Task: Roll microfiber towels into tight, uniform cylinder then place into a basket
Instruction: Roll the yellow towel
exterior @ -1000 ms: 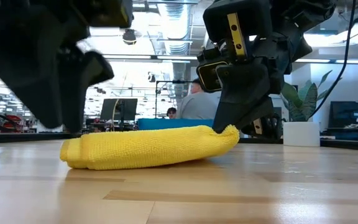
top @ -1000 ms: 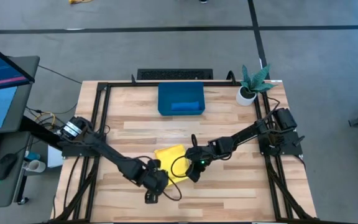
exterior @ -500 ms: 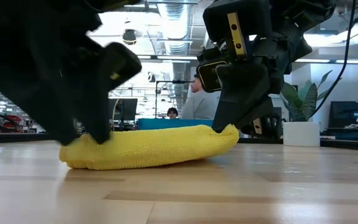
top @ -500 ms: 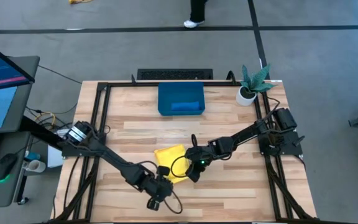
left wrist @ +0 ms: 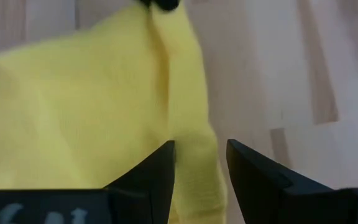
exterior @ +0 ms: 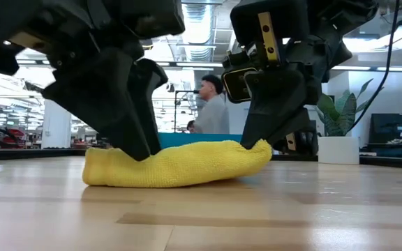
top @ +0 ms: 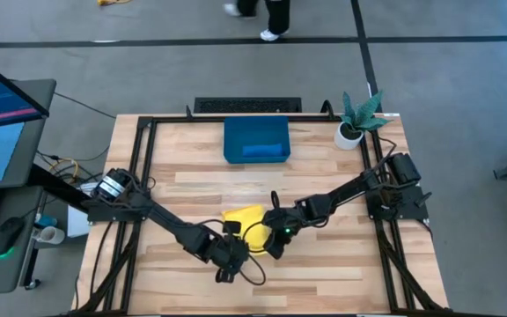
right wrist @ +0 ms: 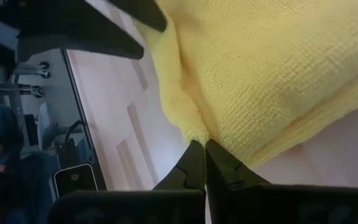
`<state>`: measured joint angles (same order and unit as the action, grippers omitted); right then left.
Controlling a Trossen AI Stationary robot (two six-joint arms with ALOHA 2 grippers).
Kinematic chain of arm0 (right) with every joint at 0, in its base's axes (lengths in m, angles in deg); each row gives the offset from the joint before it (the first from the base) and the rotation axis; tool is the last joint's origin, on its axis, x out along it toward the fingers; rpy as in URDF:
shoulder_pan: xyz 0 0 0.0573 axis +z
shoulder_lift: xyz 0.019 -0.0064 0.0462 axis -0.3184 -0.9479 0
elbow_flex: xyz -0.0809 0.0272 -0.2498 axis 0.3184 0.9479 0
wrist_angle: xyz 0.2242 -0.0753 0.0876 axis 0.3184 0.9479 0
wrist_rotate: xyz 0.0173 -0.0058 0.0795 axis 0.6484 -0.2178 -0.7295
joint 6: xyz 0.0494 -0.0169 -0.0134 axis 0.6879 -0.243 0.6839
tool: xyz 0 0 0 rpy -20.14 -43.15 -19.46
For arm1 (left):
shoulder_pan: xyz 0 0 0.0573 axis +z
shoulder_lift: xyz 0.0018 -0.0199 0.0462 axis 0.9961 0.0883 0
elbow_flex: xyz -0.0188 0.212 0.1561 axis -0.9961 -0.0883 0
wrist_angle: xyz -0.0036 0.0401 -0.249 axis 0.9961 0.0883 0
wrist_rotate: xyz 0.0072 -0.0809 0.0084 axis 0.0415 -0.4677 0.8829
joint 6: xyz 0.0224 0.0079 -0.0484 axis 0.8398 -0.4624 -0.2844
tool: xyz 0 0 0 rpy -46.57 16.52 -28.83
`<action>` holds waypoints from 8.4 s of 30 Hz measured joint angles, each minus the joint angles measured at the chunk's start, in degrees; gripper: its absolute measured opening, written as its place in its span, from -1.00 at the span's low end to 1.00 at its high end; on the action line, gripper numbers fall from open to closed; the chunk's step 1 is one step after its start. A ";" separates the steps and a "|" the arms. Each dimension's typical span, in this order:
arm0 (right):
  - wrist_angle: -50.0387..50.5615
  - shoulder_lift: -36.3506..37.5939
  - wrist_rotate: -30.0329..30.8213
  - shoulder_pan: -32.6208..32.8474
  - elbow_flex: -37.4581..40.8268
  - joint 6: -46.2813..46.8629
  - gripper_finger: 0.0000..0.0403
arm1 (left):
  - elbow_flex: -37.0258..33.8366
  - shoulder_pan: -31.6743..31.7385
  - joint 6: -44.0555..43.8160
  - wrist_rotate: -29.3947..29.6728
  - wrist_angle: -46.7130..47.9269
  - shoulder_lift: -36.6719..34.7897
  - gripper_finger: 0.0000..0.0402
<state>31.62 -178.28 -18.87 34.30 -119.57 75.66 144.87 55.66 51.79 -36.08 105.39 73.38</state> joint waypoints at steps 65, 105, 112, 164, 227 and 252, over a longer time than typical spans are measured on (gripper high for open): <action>0.09 0.00 -1.65 -0.09 0.00 0.20 -0.80 | -4.49 4.30 -1.44 -5.40 -0.78 -0.90 -0.31; 15.53 18.74 23.38 12.43 -0.02 -35.54 -0.44 | -4.55 4.52 -10.97 -4.28 -0.84 0.50 -0.49; 7.61 11.48 27.34 16.54 0.00 -44.97 -0.44 | -4.59 4.52 -13.80 -4.18 -1.05 0.50 -0.49; 6.25 -0.90 25.60 6.36 -0.02 -21.01 -0.44 | -4.73 -0.76 -10.69 4.46 4.47 -4.79 -0.49; 5.75 -0.96 25.79 6.36 0.00 -20.85 -0.44 | -7.98 0.17 4.71 8.17 -8.09 -4.52 -0.14; 5.86 -0.96 25.82 6.36 -0.02 -20.87 -0.44 | -9.52 -0.89 2.67 14.34 -1.88 -5.70 -0.14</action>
<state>37.48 -179.24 6.95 40.65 -119.59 54.79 135.35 54.77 54.46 -21.74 103.51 67.68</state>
